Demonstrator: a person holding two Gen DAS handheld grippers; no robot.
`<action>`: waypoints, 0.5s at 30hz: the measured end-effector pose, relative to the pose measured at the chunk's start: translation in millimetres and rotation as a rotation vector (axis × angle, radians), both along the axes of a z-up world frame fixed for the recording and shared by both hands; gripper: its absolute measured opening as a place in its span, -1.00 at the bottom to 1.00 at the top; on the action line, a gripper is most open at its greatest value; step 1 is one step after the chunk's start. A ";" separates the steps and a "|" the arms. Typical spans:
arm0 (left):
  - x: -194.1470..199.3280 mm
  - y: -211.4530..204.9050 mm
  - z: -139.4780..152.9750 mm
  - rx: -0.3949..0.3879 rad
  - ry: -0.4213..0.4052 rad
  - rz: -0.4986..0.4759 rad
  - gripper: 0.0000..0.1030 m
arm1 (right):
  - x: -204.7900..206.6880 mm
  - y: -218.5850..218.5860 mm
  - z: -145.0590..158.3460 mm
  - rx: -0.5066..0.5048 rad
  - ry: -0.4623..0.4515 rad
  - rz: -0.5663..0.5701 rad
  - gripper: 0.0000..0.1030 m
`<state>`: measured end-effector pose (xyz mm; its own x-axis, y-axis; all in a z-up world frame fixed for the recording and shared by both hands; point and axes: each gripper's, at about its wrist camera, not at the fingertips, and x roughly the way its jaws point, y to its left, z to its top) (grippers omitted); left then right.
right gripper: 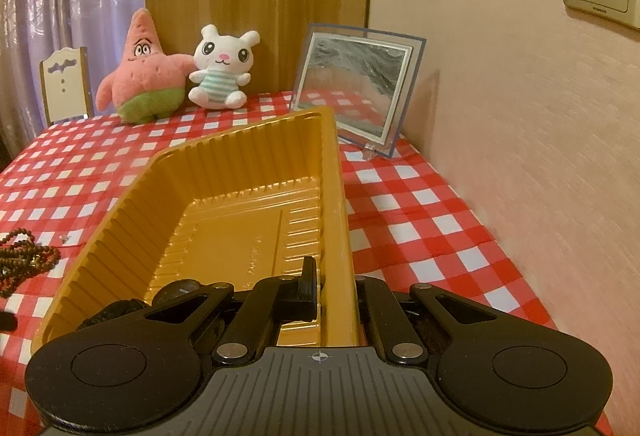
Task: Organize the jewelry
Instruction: 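Move the left tool to the bead pile and grasp the small black watch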
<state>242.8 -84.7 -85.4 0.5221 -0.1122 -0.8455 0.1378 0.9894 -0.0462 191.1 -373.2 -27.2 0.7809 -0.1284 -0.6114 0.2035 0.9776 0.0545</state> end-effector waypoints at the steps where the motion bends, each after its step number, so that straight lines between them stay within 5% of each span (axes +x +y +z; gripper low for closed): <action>1: -1.3 3.3 -2.4 -0.003 0.013 0.017 0.59 | 0.1 0.5 -0.2 -0.001 0.000 -0.001 -0.92; 8: -6.3 21.0 -8.7 -0.029 0.068 0.107 0.59 | 1.1 0.3 -1.1 0.002 0.008 -0.005 -0.92; 10: -10.3 23.6 -3.2 -0.051 0.051 0.088 0.30 | 1.1 0.5 -1.2 0.001 0.009 -0.005 -0.92; 15: -12.2 20.3 8.3 -0.029 -0.014 0.048 0.22 | -0.1 -0.3 -2.2 -0.003 0.013 -0.014 -0.92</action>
